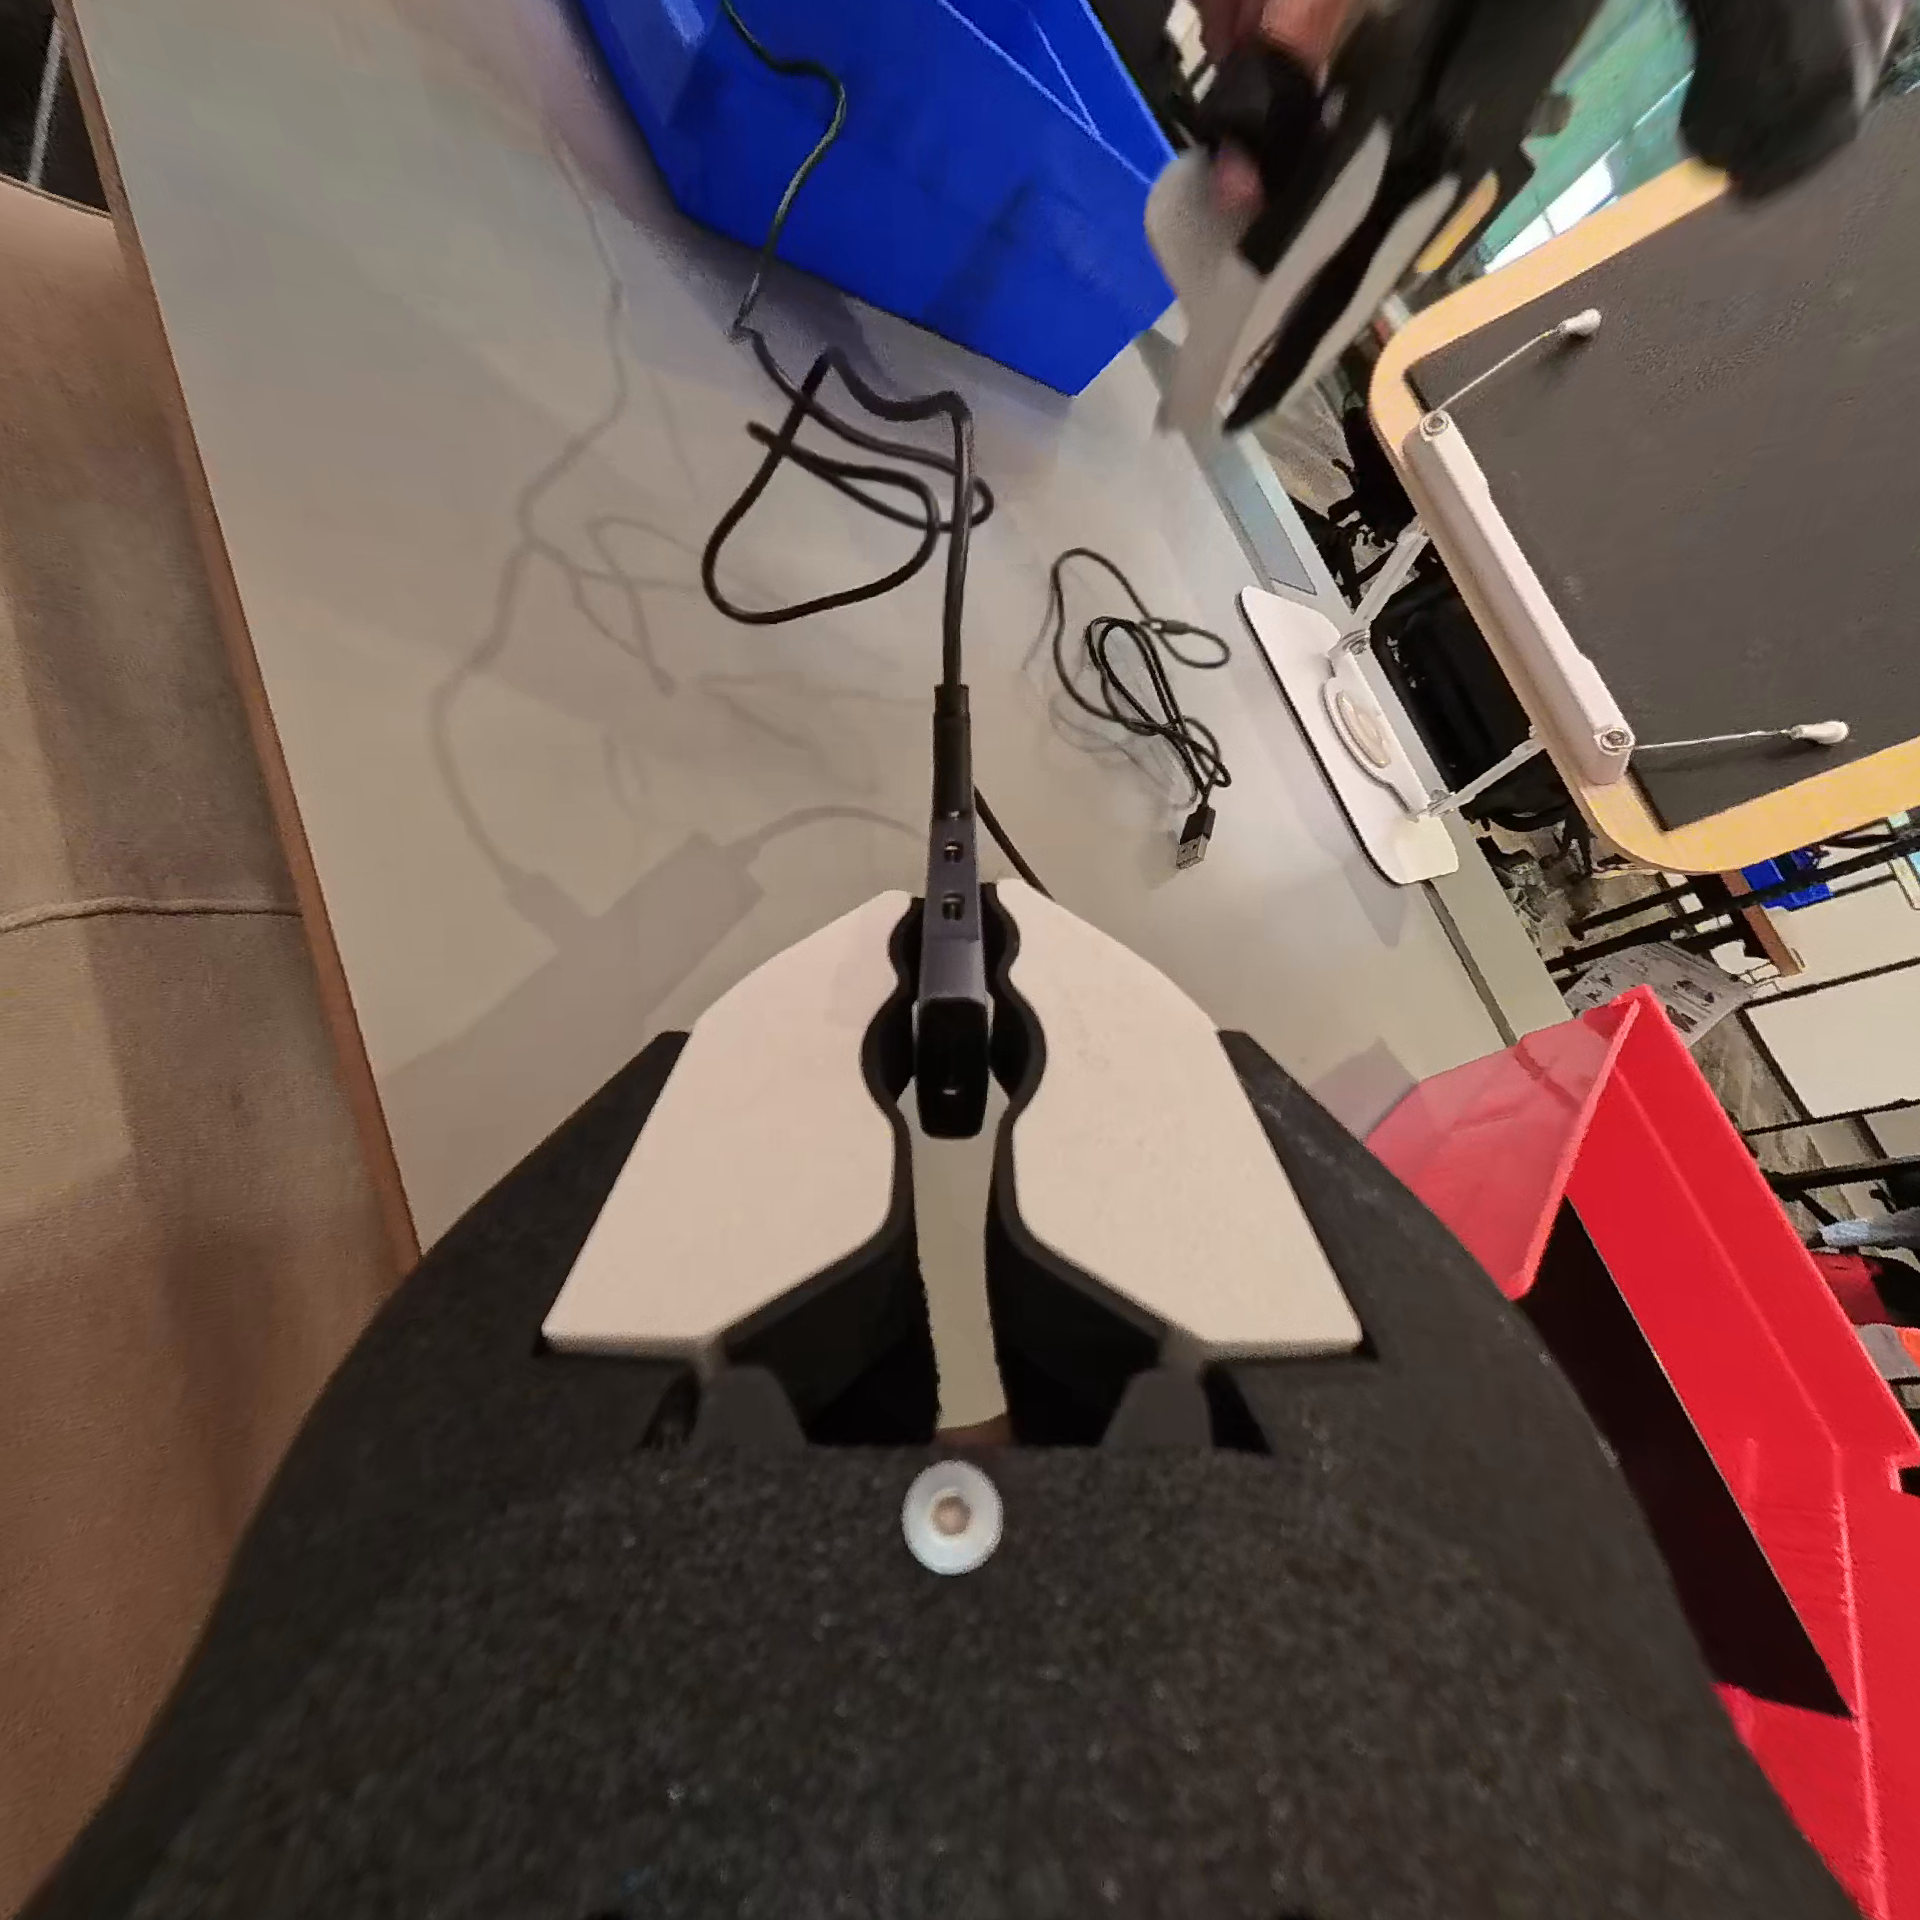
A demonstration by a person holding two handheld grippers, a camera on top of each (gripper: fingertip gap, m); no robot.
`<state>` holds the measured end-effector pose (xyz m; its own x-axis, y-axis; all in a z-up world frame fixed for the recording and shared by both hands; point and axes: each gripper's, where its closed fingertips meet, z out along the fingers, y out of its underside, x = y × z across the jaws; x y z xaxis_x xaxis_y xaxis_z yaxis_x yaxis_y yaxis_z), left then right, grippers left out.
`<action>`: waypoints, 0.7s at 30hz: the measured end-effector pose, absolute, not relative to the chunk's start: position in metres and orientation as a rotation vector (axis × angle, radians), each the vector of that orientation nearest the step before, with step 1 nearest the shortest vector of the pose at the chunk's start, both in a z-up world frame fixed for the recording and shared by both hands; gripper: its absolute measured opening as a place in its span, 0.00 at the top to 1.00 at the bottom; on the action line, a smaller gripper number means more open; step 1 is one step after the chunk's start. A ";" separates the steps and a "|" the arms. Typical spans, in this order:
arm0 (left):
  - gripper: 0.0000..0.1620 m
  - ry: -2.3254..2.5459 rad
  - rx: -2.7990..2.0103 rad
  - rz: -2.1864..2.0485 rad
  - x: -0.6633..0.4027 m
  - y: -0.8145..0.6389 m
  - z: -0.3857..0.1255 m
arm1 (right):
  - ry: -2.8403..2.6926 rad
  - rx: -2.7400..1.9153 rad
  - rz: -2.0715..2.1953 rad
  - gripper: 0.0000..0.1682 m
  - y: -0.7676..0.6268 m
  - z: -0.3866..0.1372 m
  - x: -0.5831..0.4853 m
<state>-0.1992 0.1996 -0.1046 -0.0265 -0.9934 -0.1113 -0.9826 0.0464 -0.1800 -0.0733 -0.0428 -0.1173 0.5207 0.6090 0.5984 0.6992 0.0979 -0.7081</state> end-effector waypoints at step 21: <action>0.96 1.740 -2.369 -0.334 -0.371 0.233 -0.114 | -1.172 -1.602 -0.068 0.94 -0.034 -0.126 -0.083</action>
